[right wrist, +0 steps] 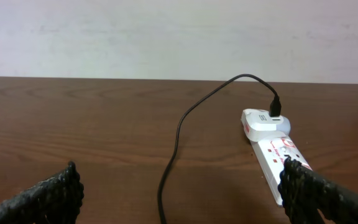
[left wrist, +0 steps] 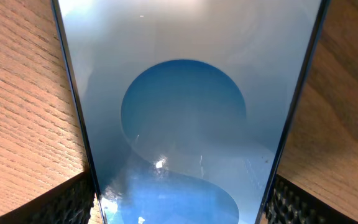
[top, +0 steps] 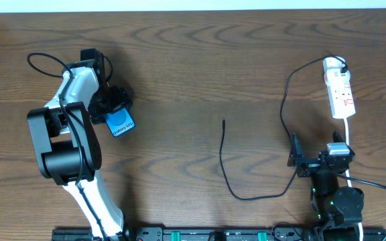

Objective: Plug charger to phone and switch on socket
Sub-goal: 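Close the left gripper on the phone's long edges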

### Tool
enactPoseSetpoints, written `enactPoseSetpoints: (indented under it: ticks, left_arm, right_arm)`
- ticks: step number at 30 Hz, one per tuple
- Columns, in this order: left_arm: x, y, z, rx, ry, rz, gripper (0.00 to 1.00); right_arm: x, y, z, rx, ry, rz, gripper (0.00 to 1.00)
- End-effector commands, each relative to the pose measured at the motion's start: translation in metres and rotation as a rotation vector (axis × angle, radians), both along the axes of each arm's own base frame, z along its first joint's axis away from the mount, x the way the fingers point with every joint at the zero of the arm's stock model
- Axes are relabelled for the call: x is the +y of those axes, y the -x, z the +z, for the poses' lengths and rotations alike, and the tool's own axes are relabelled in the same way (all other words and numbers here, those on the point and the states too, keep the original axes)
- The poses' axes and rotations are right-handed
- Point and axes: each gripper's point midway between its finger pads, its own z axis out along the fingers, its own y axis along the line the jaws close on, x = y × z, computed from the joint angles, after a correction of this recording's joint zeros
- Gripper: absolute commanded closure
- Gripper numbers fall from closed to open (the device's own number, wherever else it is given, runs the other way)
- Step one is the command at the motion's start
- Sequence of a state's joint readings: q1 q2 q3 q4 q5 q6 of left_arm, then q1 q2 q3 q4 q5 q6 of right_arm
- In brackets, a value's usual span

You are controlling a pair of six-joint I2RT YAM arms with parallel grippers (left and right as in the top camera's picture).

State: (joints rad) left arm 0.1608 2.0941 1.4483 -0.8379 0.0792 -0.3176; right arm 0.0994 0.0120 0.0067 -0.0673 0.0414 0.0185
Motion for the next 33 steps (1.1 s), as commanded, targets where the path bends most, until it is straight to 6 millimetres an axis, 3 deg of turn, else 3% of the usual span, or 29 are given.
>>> enactPoseSetpoints:
  ticks: [1, 27, 33]
  left_arm:
    - [-0.0007, 0.0121, -0.0101, 0.046, 0.000, 0.003, 0.14]
    - [-0.0005, 0.0117, -0.0101, 0.044, -0.001, 0.002, 0.26]
    - [-0.0005, 0.0115, -0.0101, 0.043, -0.001, 0.002, 0.34]
  right_arm:
    - [0.0000, 0.0002, -0.0005, 0.001, -0.010, -0.003, 0.01]
    - [0.0000, 0.0002, -0.0005, 0.001, -0.010, -0.003, 0.01]
    - [0.0000, 0.0002, -0.0005, 0.001, -0.010, -0.003, 0.01]
